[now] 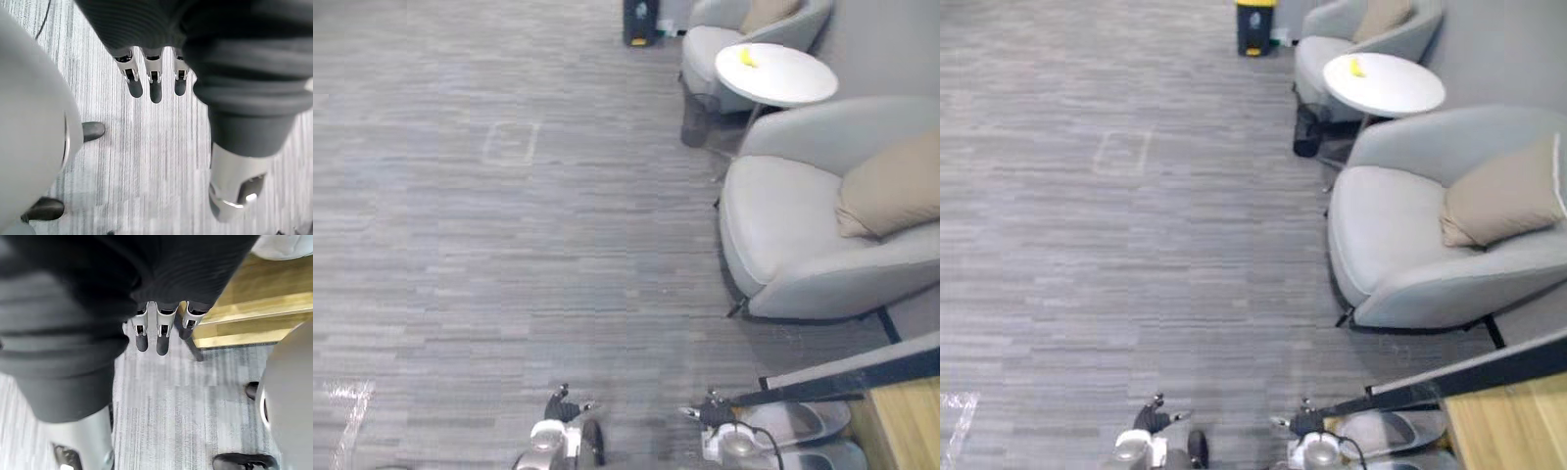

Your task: Organize the slippers on the shoe rack

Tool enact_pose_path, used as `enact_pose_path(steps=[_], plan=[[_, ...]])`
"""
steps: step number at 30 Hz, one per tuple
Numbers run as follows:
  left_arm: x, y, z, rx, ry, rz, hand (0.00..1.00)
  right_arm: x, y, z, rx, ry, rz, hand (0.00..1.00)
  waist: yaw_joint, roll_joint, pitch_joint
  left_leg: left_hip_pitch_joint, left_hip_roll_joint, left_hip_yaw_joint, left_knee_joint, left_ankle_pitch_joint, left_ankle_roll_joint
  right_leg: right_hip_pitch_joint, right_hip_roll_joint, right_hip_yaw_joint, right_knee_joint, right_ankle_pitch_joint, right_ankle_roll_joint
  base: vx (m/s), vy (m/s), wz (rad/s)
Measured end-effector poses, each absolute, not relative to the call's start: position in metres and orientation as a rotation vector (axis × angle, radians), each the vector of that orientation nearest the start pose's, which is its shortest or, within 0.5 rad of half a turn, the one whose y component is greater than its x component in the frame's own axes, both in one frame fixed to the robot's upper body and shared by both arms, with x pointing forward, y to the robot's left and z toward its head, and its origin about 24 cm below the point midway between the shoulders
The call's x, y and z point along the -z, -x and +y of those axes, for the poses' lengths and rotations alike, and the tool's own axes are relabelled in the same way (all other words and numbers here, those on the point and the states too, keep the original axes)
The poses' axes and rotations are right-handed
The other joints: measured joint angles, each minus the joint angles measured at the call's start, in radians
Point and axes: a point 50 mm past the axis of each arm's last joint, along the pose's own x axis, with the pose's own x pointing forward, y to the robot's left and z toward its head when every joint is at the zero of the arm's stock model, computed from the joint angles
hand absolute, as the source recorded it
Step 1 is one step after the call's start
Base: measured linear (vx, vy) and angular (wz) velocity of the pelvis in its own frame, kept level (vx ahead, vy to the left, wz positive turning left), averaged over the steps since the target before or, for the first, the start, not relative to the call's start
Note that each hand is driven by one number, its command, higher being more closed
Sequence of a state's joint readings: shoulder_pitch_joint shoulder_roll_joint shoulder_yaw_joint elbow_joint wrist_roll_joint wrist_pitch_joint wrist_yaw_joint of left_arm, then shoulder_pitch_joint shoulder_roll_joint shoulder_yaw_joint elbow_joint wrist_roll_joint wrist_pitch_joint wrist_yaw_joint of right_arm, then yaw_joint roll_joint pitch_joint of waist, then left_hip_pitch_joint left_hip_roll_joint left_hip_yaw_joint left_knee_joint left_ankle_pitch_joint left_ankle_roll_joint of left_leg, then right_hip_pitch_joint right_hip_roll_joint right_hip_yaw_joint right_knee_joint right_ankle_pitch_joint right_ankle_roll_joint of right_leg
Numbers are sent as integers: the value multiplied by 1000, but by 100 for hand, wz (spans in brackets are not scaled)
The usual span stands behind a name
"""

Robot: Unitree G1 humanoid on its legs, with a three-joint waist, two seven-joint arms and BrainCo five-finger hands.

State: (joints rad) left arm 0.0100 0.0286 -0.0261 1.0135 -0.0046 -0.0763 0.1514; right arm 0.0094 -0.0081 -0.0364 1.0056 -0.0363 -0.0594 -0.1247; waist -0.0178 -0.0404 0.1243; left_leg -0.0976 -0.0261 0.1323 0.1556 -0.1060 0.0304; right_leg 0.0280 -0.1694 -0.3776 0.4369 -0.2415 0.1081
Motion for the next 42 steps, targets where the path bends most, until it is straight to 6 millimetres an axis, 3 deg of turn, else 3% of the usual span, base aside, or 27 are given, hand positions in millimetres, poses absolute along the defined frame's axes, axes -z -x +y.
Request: enact_pose_path(steps=[2, 3, 5, 6, 9, 11, 14, 15, 17, 19, 20, 22, 25, 27, 28, 29, 30, 32, 35, 36, 37, 39, 40, 42], plan=[[149, -136, 165, -133, -108, 944, 0, 148, -140, -164, 135, 83, 942, 0, 3, -5, 9, 32, -24, -11, 1, -9, 7, -60, -55, 19, 196, 7, -6, -47, 151, 41], [149, -136, 167, -135, -115, 942, 0, 147, -142, -164, 131, 83, 936, 0, 2, -11, 17, 59, -47, -33, 0, -14, 15, -117, -86, 62, 340, 11, -48, 50, 136, 51], [149, -133, 177, -152, -133, 951, 0, 147, -141, -162, 124, 81, 939, 0, -1, -19, 13, 84, -56, -83, -5, -19, 21, -173, -42, 161, 395, -43, -45, 97, 78, 70], [150, -132, 181, -171, -127, 958, 0, 147, -142, -162, 123, 79, 937, 0, -2, -18, 13, 84, -55, -120, -14, -19, 22, -201, -1, 200, 355, -65, -41, 82, 28, 83], [149, -133, 184, -204, -98, 956, 0, 147, -143, -162, 123, 80, 935, 0, -6, -17, 14, 99, -54, -198, -45, -17, 25, -221, 58, 240, 181, -70, -35, 150, -36, 88], [150, -132, 185, -207, -99, 960, 0, 147, -143, -162, 122, 81, 937, 0, -7, -16, 14, 112, -54, -244, -49, -17, 24, -226, 100, 277, 44, -40, -50, 199, -107, 71], [150, -129, 187, -226, -86, 968, 0, 148, -142, -161, 117, 80, 944, 0, -15, -32, 5, 114, -77, -308, 5, -82, 4, -203, 101, 290, -47, 12, -104, 271, -202, 77], [151, -127, 186, -241, -70, 974, 0, 148, -142, -160, 115, 76, 946, 0, -20, -30, -2, 114, -70, -323, 43, -113, -8, -193, 109, 273, -49, 21, -114, 382, -209, 65], [151, -124, 187, -291, -23, 969, 0, 148, -142, -159, 109, 79, 946, 0, -8, 4, -20, 26, -32, -293, 258, -175, -82, -153, 141, 231, -77, 0, -143, 411, -189, 42], [147, -133, 186, -331, 28, 928, 0, 146, -147, -153, 77, 92, 925, 0, 6, 38, 7, -103, 30, -205, 586, -197, -136, -72, 191, 215, -124, -7, -160, 470, -196, 6], [146, -133, 189, -344, 29, 921, 0, 145, -148, -146, 52, 93, 920, 0, 23, 39, 20, -142, 89, -135, 722, -207, -133, -10, 209, 209, -142, -21, -179, 327, -85, -5], [143, -138, 193, -345, 17, 899, 0, 145, -148, -138, 36, 84, 920, 0, 25, 20, 29, -192, 140, -70, 773, -213, -125, 80, 208, 194, -191, -26, -183, 375, -80, 15], [138, -148, 191, -339, 22, 862, 0, 144, -152, -137, 47, 70, 911, 0, 36, 8, 33, -299, 146, -17, 618, -204, -115, 164, 178, 176, -287, -38, -159, 396, 26, 17], [137, -151, 191, -331, 21, 856, 0, 144, -151, -137, 50, 73, 915, 0, 46, 10, 36, -321, 106, -31, 328, -82, -76, 203, 150, 166, -319, -57, -122, 449, 143, 17], [137, -152, 191, -333, 22, 856, 0, 145, -151, -138, 50, 75, 919, 0, 56, 8, 39, -315, 90, -44, 243, 52, -69, 220, 139, 171, -321, -67, -105, 493, 174, 9], [136, -153, 194, -336, 15, 854, 0, 145, -151, -136, 47, 73, 925, 0, 68, -14, 34, -301, 55, -33, 229, 68, -51, 222, 114, 175, -318, -70, -88, 509, 190, 22], [136, -155, 198, -333, -2, 852, 0, 143, -155, -134, 40, 71, 914, 0, 66, -28, 34, -300, 33, -33, 220, 52, -31, 199, 88, 177, -284, -42, -55, 508, 202, 31], [139, -149, 201, -333, -18, 884, 0, 143, -158, -134, 40, 70, 915, 0, 70, -31, 37, -281, 21, -32, 250, -4, -9, 156, 70, 218, -144, -9, -33, 506, 237, 23], [145, -136, 202, -325, -34, 929, 0, 143, -157, -138, 58, 64, 916, 0, 63, -29, 43, -120, -7, -31, 221, -91, 21, -2, 22, 272, 351, 147, -36, 526, 236, 4], [147, -132, 202, -327, -34, 948, 0, 144, -155, -138, 57, 64, 923, 0, 58, -25, 49, -36, -10, -32, 187, -106, 26, -72, 13, 279, 511, 110, -47, 446, 166, -5], [148, -130, 200, -326, -31, 961, 0, 146, -151, -138, 57, 62, 932, 0, 50, -13, 51, 30, -9, -39, 141, -106, 26, -131, 14, 270, 571, 73, -61, 435, 150, -3], [149, -129, 197, -323, -21, 969, 0, 143, -155, -138, 56, 61, 910, 0, 43, 0, 58, 131, 1, -41, 59, -106, 26, -212, 29, 226, 518, 7, -77, 413, 69, 5], [150, -128, 196, -323, -17, 978, 0, 142, -157, -137, 53, 59, 904, 0, 26, -2, 57, 178, 9, -51, 24, -106, 27, -255, 40, 189, 406, -20, -76, 478, -7, 21], [149, -135, 192, -316, -6, 962, 0, 141, -160, -137, 50, 58, 890, 0, 13, -2, 57, 225, 27, -62, -10, -125, 21, -302, 74, 155, 161, -1, -71, 389, -49, 31]])
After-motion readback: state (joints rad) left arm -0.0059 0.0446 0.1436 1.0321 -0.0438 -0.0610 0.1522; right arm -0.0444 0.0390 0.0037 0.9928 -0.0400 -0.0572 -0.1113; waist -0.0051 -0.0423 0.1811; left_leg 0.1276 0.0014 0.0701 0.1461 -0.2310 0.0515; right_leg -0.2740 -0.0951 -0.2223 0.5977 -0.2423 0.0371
